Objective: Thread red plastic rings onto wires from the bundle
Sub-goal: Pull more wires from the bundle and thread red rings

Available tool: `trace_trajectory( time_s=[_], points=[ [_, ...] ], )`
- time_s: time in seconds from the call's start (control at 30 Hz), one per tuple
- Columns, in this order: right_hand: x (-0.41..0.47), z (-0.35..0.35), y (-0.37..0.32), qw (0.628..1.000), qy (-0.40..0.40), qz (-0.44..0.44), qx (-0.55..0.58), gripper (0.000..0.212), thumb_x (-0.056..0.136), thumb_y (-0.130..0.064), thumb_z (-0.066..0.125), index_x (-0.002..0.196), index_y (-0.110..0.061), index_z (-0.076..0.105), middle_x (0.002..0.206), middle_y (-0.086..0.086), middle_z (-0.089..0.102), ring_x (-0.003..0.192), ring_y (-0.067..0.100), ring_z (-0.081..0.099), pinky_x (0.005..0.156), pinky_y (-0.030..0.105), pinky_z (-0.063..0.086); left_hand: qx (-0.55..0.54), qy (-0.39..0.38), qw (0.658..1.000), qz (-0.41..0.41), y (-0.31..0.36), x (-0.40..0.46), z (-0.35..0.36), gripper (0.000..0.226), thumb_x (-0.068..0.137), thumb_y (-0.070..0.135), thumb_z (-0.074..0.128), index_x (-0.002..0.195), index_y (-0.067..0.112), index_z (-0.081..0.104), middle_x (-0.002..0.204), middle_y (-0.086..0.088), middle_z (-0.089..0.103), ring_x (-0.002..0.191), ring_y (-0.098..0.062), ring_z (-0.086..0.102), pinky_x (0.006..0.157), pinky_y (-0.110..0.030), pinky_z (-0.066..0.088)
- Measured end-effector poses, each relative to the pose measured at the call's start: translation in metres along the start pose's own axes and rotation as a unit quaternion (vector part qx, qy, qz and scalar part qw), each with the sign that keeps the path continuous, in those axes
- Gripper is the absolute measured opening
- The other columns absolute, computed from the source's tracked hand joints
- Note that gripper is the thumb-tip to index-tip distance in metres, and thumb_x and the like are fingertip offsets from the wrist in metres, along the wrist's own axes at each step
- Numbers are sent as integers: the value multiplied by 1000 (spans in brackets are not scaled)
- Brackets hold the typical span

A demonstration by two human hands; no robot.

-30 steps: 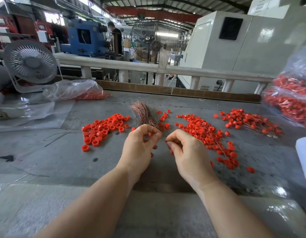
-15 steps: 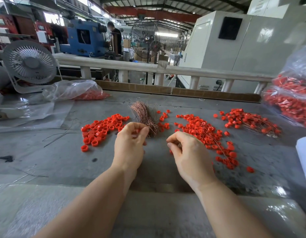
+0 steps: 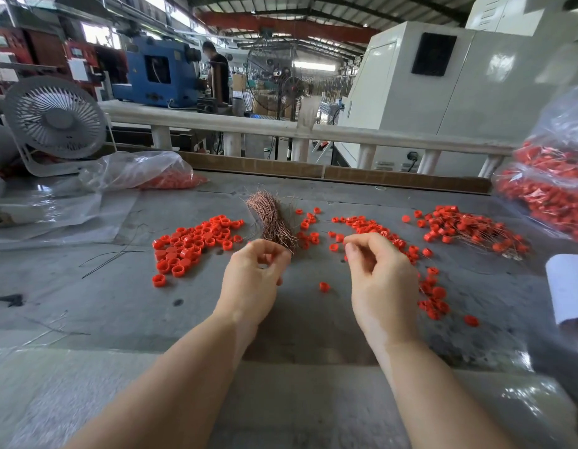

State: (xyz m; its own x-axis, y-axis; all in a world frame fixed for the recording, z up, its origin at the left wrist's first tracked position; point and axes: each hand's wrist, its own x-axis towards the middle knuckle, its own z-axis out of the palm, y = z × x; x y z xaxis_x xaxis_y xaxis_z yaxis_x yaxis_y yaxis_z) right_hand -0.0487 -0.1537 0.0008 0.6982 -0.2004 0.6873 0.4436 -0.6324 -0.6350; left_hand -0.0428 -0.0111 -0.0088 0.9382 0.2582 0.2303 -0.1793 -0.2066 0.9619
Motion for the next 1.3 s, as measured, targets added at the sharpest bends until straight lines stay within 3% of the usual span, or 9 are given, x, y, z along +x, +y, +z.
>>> trace_trajectory(
  time_s=[0.13, 0.23, 0.63, 0.73, 0.87, 0.97, 1.1, 1.17, 1.3],
  points=[
    [4, -1, 1, 999, 31, 29, 34, 10, 80, 1, 66, 81, -9, 65, 74, 2, 63, 70, 20, 58, 69, 32, 48, 101, -73, 991, 53, -1, -3, 5, 22, 83, 19, 67, 67, 32, 59, 70, 8, 58, 63, -13, 54, 62, -24, 40],
    [4, -1, 2, 998, 41, 38, 27, 21, 78, 8, 63, 80, -12, 63, 72, -3, 60, 69, 15, 56, 68, 23, 46, 100, -68, 991, 56, -2, -2, 4, 22, 83, 20, 67, 66, 31, 60, 69, 7, 58, 62, -13, 54, 60, -23, 39],
    [3, 0, 6, 998, -18, 60, -10, 21, 86, 5, 54, 94, -7, 69, 93, 6, 66, 87, 21, 61, 81, 29, 47, -27, -2, 1000, 5, 3, 0, 0, 16, 90, 15, 59, 75, 21, 58, 72, 4, 54, 46, 4, 51, 53, -26, 42],
    [2, 0, 4, 997, -49, 51, -12, 23, 84, 7, 57, 98, -7, 68, 98, 5, 66, 87, 19, 62, 85, 33, 49, -56, 21, 998, -10, 3, 1, -1, 12, 90, 15, 58, 79, 18, 60, 70, 4, 54, 45, 4, 50, 43, -18, 42],
    [0, 1, 0, 997, -72, 22, -5, 36, 82, 9, 57, 111, -11, 65, 119, 0, 57, 102, 17, 58, 90, 36, 48, -124, 72, 988, -47, 2, 4, -3, 10, 92, 14, 54, 83, 13, 58, 69, 0, 54, 49, -7, 49, 47, -22, 44],
    [-2, 1, -2, 999, -48, -6, -7, 35, 79, 8, 60, 106, -15, 65, 107, -3, 53, 88, 9, 54, 82, 33, 50, -152, 96, 982, -61, 1, 5, -4, 12, 93, 14, 52, 82, 13, 55, 65, 1, 52, 48, -7, 47, 47, -21, 44],
    [-7, 4, -6, 987, -154, -10, 37, 33, 83, 2, 59, 105, -23, 64, 86, -11, 60, 79, 4, 56, 74, 20, 47, -91, 66, 993, -35, 0, 4, -1, 12, 91, 15, 55, 79, 14, 57, 65, 1, 54, 45, -4, 48, 44, -19, 43],
    [-8, 6, -7, 977, -207, 7, 54, 36, 88, -4, 57, 114, -27, 62, 92, -17, 62, 87, 1, 58, 82, 19, 48, -30, 27, 999, -2, 1, 1, 3, 12, 89, 16, 58, 76, 17, 58, 63, 4, 56, 46, -3, 51, 46, -22, 44],
    [-5, 7, -5, 972, -216, 41, 85, 33, 93, -6, 51, 122, -17, 60, 109, -7, 65, 103, 5, 59, 94, 32, 48, 52, -32, 997, 41, 2, -1, 7, 17, 87, 16, 61, 72, 23, 57, 62, 7, 56, 52, -9, 54, 56, -26, 45]
  ],
)
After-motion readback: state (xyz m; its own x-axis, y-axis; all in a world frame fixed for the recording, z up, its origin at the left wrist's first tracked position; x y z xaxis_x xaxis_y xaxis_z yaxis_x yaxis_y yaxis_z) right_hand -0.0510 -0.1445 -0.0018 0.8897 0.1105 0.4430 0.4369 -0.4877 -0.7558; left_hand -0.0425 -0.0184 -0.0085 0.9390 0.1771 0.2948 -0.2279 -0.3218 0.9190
